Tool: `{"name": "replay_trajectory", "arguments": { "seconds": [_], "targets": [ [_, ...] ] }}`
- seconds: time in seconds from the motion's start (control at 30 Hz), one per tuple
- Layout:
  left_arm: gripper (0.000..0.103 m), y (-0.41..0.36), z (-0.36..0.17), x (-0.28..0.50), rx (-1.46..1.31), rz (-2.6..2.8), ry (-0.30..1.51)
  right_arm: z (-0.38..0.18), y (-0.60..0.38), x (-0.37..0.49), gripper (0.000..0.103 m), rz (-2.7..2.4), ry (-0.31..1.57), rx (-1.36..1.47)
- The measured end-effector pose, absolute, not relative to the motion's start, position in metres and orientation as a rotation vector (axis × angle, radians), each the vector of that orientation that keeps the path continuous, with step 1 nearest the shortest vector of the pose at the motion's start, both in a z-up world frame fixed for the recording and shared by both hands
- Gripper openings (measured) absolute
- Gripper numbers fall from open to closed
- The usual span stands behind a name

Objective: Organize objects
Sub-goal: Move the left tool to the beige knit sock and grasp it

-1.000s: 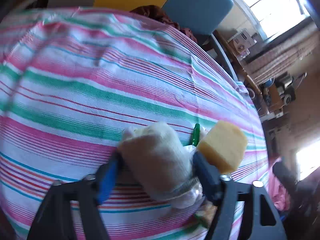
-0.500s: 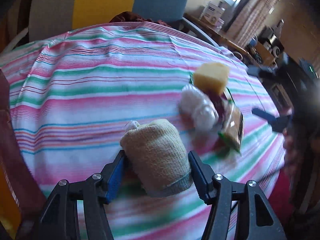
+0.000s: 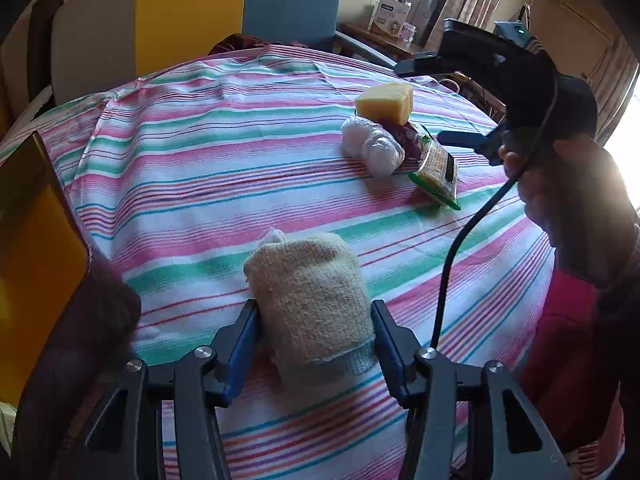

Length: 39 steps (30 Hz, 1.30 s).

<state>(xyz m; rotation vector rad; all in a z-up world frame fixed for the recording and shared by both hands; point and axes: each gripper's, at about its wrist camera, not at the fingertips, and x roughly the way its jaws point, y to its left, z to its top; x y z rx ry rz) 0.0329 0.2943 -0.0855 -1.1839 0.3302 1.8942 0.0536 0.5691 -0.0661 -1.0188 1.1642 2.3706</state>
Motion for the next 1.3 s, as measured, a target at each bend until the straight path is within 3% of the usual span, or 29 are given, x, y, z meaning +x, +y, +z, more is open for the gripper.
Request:
{"name": "replay_trajectory", "arguments": {
  "seconds": [0.2,0.37,0.6,1.3],
  "targets": [
    [0.053,0.291,-0.087,0.032,-1.182,1.891,0.299,-0.074,0.56,0.03,0.103,2.361,0.981,-1.08],
    [0.053,0.288,-0.089,0.031,-1.188,1.887,0.268,-0.087,0.543,0.005,0.103,2.501,1.123,-1.213],
    [0.053,0.29,-0.093,0.031,-1.199,1.88,0.264,-0.09,0.538,0.001,0.103,2.495,1.104,-1.269],
    [0.053,0.293,-0.092,0.037,-1.18,1.888,0.28,-0.061,0.623,0.077,0.103,2.202,1.27,-0.756]
  ]
}}
